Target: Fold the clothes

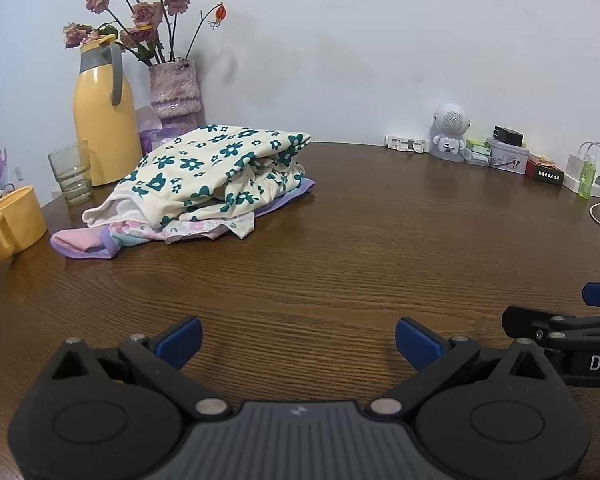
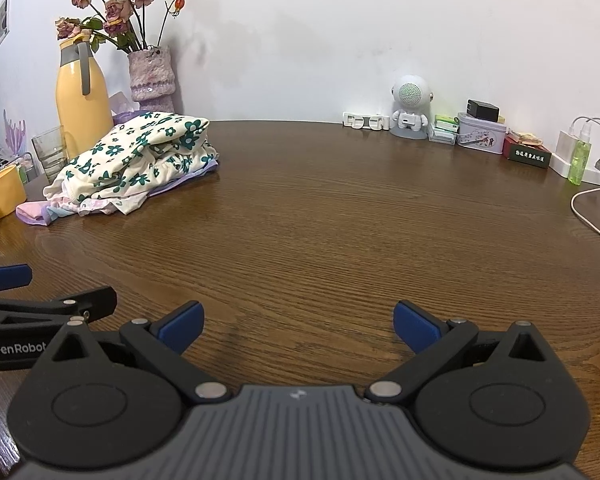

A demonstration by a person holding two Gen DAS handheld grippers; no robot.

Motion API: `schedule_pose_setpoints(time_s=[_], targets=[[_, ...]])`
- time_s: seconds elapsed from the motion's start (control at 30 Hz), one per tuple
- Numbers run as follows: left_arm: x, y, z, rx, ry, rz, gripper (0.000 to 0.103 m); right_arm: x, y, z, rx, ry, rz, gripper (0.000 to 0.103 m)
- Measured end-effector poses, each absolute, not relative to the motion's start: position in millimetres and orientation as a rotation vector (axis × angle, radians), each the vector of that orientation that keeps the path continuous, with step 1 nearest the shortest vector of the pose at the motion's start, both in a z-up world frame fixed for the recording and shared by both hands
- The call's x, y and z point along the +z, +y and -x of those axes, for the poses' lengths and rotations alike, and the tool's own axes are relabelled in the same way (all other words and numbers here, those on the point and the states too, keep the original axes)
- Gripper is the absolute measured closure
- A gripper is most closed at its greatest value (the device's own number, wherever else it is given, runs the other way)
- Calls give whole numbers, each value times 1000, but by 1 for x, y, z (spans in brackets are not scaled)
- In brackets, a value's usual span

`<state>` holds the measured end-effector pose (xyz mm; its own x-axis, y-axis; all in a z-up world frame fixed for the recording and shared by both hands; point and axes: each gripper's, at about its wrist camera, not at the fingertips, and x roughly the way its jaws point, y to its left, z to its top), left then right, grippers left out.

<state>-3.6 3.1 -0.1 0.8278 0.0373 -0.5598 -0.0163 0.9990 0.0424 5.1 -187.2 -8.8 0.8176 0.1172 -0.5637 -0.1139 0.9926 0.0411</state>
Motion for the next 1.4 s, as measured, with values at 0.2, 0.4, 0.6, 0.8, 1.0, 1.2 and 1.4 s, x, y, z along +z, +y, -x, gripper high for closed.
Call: schedule_pose_setpoints(time_s=[0.2,0.4,0.6,0.8,1.0,1.2,1.4], targets=[[-1,3,4,28,594,-37,0,-9,-187,-5,123,601,-7,0],[-1,3,4,33,596,-36,0,-9,-188,-5,123,603,-8,0],[-2,4,5,35,599,-35,0,-9,-188,-5,125,604,-9,0],[-2,4,4,36,601,-35,0,-9,-188,-5,125,604,-9,0],[-3,4,4,38,604,-34,0,-10,-189,-5,125,606,-8,0],[-3,6,4,36,606,-32,0,-10,-187,-6,127,610,-6,0],[2,14,-4,45,602,-23,0,-3,-181,-16,158,608,7,0]])
